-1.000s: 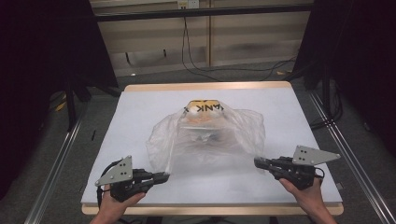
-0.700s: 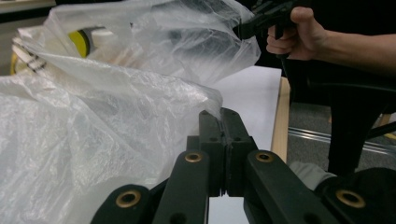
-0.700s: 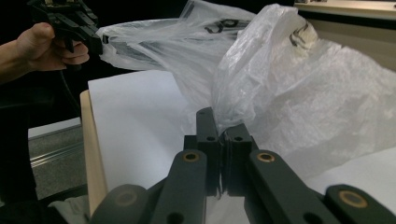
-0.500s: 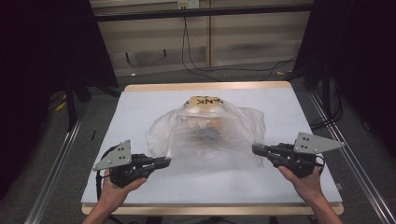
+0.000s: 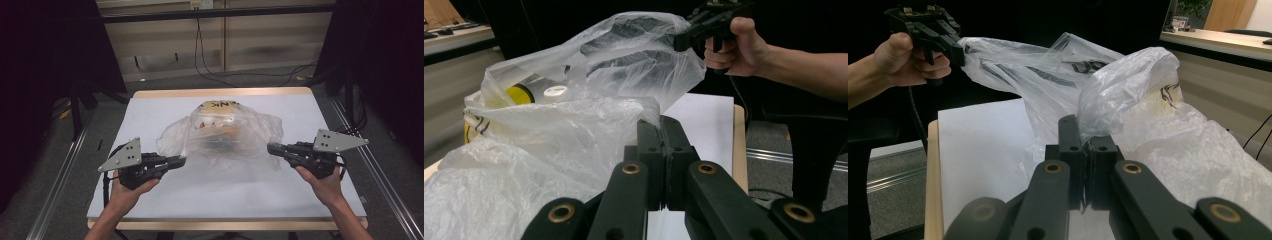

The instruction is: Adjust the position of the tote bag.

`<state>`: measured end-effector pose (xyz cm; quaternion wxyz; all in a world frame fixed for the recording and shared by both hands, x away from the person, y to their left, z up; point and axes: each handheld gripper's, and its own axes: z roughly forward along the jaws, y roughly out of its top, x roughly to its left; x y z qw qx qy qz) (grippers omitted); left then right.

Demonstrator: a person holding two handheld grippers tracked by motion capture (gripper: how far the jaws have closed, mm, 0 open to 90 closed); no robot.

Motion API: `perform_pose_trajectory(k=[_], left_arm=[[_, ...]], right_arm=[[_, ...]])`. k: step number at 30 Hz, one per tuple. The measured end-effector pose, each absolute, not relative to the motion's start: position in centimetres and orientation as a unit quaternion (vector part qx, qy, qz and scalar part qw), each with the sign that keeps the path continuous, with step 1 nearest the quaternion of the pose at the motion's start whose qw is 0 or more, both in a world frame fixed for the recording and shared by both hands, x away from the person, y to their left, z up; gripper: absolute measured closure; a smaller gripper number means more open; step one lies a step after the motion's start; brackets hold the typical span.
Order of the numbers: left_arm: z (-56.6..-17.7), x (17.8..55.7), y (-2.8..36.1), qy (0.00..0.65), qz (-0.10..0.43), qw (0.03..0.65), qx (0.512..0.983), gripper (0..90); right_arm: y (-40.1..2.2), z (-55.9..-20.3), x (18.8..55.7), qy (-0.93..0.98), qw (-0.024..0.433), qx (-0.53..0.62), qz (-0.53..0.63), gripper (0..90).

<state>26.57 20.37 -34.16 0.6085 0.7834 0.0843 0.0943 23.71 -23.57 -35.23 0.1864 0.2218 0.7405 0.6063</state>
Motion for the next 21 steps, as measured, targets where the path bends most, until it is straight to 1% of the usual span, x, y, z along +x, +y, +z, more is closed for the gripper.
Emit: perform_pose_trajectory(k=[7,9,21], left_arm=[[-33.1,27.3,20.9,0.087,0.105,0.611,0.780,89.4],[-32.5,27.7,21.0,0.094,0.107,0.626,0.766,89.4],[-30.3,28.8,21.2,0.091,0.126,0.648,0.746,89.5]], right_arm=[[-23.8,-34.0,24.1,0.730,0.196,0.222,0.616,88.0],[-23.9,-33.5,24.3,0.727,0.200,0.221,0.618,88.1],[-23.9,-31.2,25.2,0.711,0.209,0.209,0.638,88.5]])
